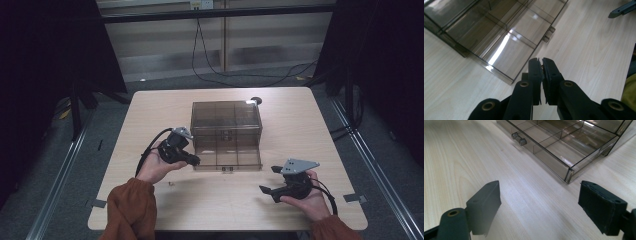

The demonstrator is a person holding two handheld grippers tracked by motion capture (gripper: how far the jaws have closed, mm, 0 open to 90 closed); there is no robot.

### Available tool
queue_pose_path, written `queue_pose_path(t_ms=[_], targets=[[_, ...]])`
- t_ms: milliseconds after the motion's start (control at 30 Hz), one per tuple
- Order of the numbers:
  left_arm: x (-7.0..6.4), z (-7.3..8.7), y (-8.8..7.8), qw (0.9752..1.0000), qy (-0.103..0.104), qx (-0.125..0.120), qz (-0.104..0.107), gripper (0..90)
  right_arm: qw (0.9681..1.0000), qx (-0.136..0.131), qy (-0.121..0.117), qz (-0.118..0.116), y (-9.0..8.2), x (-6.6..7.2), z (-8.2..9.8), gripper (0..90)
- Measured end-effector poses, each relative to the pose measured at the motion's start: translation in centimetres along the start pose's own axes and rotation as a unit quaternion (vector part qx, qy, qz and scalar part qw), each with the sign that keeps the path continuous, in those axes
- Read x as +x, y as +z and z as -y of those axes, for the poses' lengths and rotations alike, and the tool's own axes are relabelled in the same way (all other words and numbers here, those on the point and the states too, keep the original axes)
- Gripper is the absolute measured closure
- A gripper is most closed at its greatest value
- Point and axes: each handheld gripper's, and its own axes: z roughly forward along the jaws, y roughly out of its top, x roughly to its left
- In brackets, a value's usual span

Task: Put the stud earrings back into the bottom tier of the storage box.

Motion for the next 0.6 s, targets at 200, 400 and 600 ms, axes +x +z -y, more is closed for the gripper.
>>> queue_pose_path(t_ms=[200, 400, 600], targets=[[-0.2, -1.1, 0.2, 0.9998, 0.015, 0.009, 0.0, 85.9, 1.0, 0.003, -0.002, -0.004, 0.1, 0.0, 0.0, 16.7], [-0.3, -2.1, 0.6, 0.9997, 0.022, 0.012, 0.002, 85.9, 1.0, 0.003, -0.002, -0.004, 0.1, 0.0, 0.0, 16.4], [-0.4, -3.2, 1.2, 0.9994, 0.028, 0.018, 0.006, 85.9, 1.0, 0.006, -0.002, -0.003, 0.2, 0.0, 0.0, 16.5]])
